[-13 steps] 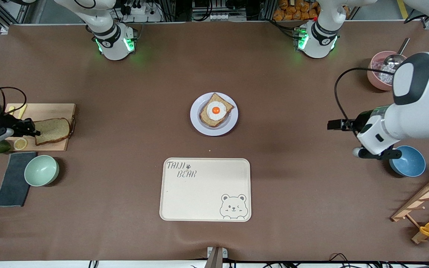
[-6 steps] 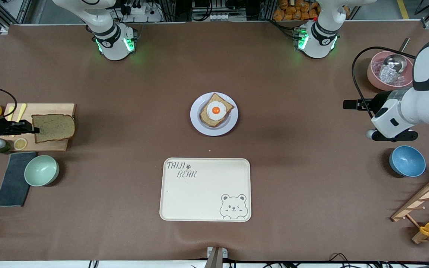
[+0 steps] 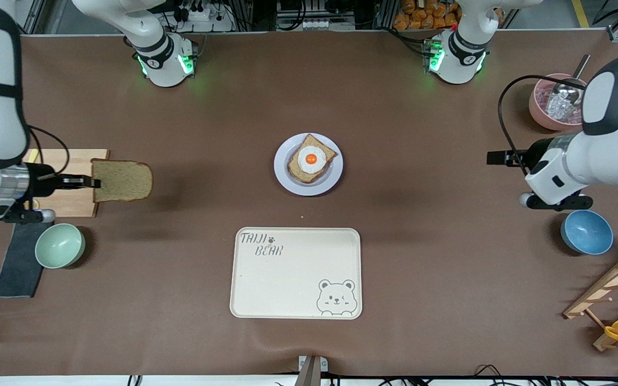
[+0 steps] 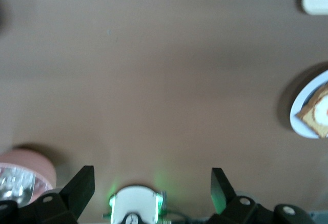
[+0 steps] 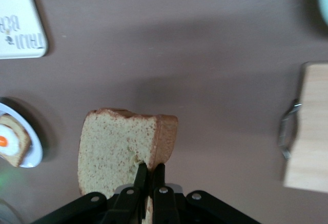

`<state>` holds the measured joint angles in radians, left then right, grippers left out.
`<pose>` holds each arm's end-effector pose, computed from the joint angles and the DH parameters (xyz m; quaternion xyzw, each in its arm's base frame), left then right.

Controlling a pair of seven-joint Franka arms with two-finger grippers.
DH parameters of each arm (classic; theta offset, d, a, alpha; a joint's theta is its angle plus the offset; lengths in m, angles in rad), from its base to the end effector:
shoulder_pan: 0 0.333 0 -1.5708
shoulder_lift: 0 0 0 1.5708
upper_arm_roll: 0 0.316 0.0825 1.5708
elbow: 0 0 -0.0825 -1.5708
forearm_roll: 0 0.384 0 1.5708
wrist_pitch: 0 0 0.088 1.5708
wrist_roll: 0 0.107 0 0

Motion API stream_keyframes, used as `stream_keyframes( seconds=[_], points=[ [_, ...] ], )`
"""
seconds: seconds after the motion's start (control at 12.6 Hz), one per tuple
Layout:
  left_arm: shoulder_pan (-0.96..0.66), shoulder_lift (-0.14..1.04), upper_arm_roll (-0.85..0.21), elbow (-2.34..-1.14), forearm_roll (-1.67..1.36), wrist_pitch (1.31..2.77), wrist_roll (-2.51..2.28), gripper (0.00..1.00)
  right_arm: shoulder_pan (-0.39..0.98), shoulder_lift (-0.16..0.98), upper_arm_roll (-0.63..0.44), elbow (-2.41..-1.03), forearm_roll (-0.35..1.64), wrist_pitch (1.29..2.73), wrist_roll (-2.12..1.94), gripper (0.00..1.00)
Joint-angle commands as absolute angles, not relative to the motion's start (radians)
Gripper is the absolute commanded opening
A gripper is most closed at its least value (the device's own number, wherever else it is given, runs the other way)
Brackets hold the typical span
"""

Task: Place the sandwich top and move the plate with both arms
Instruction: 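Lift the bread slice off the cutting board with the right gripper, then carry the bread to the plate while the left gripper approaches the plate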

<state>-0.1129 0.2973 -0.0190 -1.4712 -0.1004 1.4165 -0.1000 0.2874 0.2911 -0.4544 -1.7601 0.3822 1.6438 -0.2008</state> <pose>0.6033 -0.0907 0.4863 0.9831 -0.0147 -0.1798 0.0324 0.5887 -0.0434 0.3924 -0.9751 0.0363 0.1575 0.1520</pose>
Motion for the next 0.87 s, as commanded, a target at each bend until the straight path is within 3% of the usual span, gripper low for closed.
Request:
stream_keyframes(
  seconds=[0.0,0.24,0.79],
  points=[
    [-0.118,0.320,-0.018,-1.471,-0.164,1.505,-0.101,1.00,0.357,0.264,-0.446,-1.776,0.391,1.647,-0.045,0.00],
    [-0.109,0.397,-0.018,-1.474,-0.341,1.513,-0.084,1.00,0.428,0.268,-0.446,-1.801,0.552,1.710,0.038,0.00],
    [-0.190,0.606,-0.038,-1.480,-0.621,1.637,0.057,1.00,0.697,0.265,-0.445,-1.916,0.615,2.027,0.265,0.00]
  ],
)
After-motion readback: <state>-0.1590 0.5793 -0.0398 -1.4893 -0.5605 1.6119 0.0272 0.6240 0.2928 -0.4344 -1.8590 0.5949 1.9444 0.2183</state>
